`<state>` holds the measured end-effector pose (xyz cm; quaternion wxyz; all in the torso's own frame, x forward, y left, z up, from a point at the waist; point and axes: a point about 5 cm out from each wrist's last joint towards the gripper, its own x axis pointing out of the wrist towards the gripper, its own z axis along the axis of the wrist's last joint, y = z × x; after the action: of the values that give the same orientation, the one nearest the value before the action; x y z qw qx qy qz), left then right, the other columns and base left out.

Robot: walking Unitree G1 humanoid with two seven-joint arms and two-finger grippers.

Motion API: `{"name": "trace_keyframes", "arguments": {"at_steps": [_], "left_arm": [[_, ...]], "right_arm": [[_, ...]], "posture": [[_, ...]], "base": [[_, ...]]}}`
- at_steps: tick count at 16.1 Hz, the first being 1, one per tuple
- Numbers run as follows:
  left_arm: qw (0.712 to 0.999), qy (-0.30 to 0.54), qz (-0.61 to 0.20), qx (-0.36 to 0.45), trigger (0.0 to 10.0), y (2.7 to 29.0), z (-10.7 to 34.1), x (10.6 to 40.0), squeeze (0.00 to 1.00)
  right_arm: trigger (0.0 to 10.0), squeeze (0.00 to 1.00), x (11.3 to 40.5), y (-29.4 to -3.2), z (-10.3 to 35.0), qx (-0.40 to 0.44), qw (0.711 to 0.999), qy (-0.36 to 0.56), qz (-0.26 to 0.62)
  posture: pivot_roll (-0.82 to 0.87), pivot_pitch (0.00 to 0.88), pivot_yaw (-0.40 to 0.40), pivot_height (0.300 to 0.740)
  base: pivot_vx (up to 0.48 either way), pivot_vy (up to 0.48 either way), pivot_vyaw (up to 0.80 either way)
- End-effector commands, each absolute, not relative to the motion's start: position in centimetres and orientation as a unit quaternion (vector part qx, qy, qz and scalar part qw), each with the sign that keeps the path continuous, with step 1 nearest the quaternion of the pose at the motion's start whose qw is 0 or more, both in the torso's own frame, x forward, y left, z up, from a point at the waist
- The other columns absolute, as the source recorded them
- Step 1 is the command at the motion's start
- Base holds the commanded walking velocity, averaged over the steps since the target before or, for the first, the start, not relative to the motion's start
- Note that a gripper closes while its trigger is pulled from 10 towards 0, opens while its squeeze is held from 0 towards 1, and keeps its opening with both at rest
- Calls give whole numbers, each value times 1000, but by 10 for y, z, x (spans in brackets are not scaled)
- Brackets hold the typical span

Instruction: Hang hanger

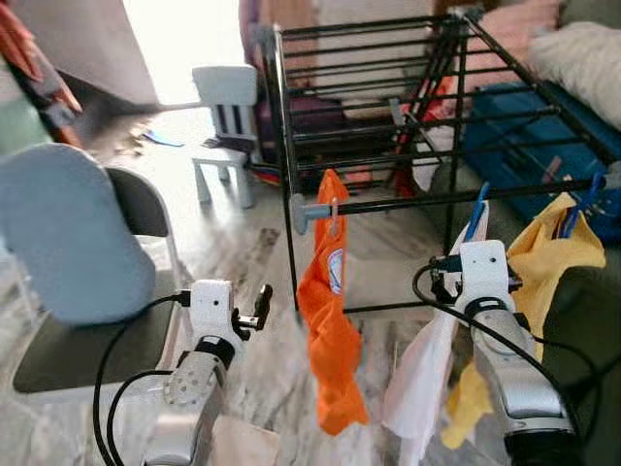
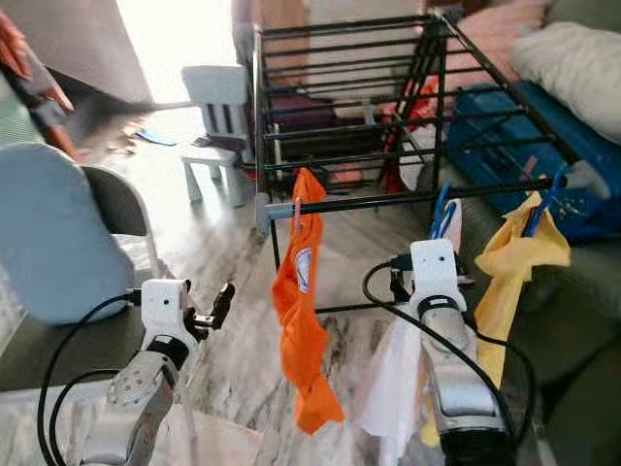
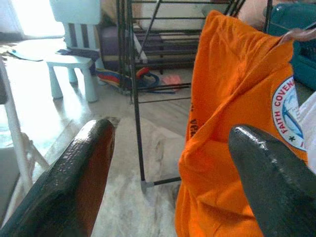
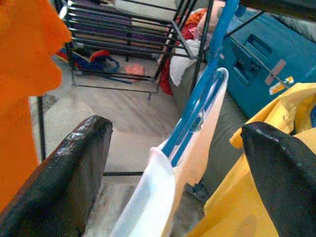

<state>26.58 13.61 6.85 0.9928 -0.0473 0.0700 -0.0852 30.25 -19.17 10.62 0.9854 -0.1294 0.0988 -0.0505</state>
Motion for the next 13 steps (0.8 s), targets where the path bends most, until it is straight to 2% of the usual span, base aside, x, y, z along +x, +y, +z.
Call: {"name": "trace_keyframes", "arguments": {"at_steps": [1, 4, 6, 7, 10, 13], "left_arm": [[993, 76, -73, -44, 10000, 144, 68, 267, 0], [993, 79, -70, -45, 10000, 145, 67, 267, 0], [993, 81, -72, -42, 10000, 145, 67, 268, 0], [993, 82, -74, -39, 10000, 144, 66, 269, 0], [992, 86, -80, -36, 10000, 143, 66, 271, 0], [991, 89, -92, -40, 10000, 139, 65, 271, 0]], "right_arm": [[10000, 529, 304, -186, 105, -125, 986, 105, -40], [10000, 455, 305, -186, 101, -113, 986, 116, -36], [10000, 314, 309, -184, 95, -85, 985, 142, -41], [10000, 24, 313, -182, 93, -77, 984, 158, -37], [10000, 0, 325, -180, 88, -75, 979, 184, -43], [10000, 0, 337, -185, 92, -88, 974, 185, -96]], "posture": [[-200, 0, 40, 740], [-198, 0, 40, 740], [-197, 0, 42, 740], [-196, 0, 42, 740], [-193, 0, 39, 740], [-185, 0, 30, 740]], "base": [[0, 0, 0], [0, 0, 0], [0, 0, 0], [0, 0, 0], [0, 0, 0], [0, 0, 0]]}}
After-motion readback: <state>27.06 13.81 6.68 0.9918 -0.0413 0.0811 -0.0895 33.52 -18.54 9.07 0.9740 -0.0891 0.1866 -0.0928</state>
